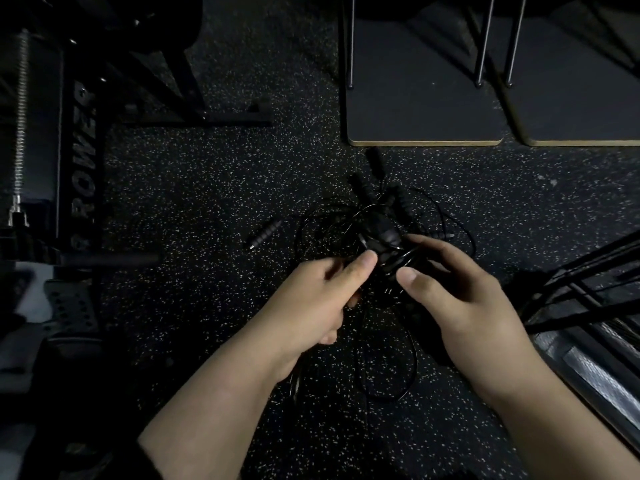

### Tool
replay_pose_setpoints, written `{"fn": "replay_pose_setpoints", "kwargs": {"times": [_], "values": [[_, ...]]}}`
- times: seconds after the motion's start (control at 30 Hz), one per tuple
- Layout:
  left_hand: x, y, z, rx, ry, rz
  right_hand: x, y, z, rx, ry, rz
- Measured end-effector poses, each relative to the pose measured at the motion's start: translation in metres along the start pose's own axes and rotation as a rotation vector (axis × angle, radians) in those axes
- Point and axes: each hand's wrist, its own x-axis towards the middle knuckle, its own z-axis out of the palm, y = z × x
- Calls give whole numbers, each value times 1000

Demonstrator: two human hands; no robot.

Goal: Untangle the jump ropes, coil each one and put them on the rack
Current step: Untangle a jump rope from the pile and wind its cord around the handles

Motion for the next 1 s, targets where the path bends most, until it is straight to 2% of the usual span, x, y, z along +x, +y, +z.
{"fn": "replay_pose_setpoints", "kwargs": {"times": [0.13,0.33,0.5,0.63,0.73,0.83,0.9,1.0], "values": [[2,-5,-1,64,0,-61,4,7,-7,-257,118,-45],[-1,6,8,-468,-36,-89,6,17,0,-615,35,-124],[1,4,7,-612,5,-80,8,19,4,-709,-38,-167],[-1,2,10,-569,80,-59,3,16,7,-641,-118,-163],[0,0,7,-588,96,-57,2,12,5,-399,-16,-124],[-1,3,3,-576,5,-54,3,4,2,-113,38,14],[-2,3,-1,-543,-66,-65,1,1,4,87,-38,121],[-3,3,-4,-456,-155,-62,-3,-1,8,220,-156,223]]}}
